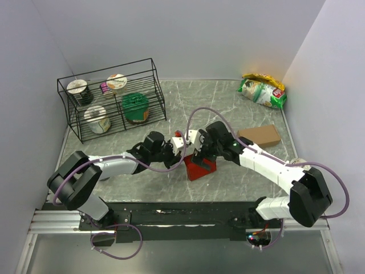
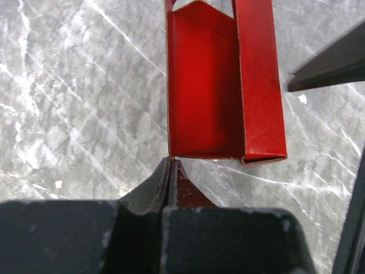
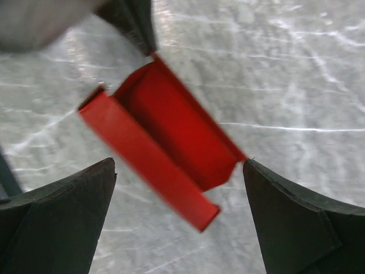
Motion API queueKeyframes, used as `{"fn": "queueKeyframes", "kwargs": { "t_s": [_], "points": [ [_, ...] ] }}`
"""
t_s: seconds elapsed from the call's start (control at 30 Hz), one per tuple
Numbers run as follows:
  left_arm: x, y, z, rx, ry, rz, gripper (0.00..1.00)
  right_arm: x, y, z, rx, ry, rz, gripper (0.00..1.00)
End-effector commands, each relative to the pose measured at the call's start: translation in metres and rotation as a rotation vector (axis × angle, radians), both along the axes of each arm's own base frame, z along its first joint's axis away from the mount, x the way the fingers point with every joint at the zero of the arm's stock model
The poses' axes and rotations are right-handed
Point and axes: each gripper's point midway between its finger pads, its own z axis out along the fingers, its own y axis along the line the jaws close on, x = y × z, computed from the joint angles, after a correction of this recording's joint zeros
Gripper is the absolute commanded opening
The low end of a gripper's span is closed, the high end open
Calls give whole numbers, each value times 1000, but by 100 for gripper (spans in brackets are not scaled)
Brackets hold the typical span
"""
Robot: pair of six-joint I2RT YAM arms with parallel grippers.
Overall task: Fold the paper box
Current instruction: Close the paper box at the center of the board.
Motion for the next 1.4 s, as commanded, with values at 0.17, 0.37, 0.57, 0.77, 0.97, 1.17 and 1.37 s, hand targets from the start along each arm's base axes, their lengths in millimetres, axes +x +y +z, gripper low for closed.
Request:
{"fn": "queueKeyframes", "kwargs": {
  "t_s": [0.17,0.37,0.57,0.77,0.97,1.17,1.37],
  "points": [
    [-24,-23,23,-63,-35,-149,1,24,16,10,-30,-179,89,100],
    [-27,-26,21,-58,-41,-151,1,8,24,25,42,-112,102,100],
    [-30,-28,25,-66,-33,-173,1,-35,15,49,116,0,48,100],
    [-34,-29,24,-58,-3,-195,1,-78,0,48,41,43,25,100],
    [-42,-32,29,-83,14,-234,1,-75,-17,42,-88,-49,-4,100],
    [-53,-36,36,-113,32,-281,1,-70,-16,30,-128,-94,20,100],
    [-58,-36,45,-136,30,-303,1,-83,-10,13,-145,-44,53,100]
  ]
}}
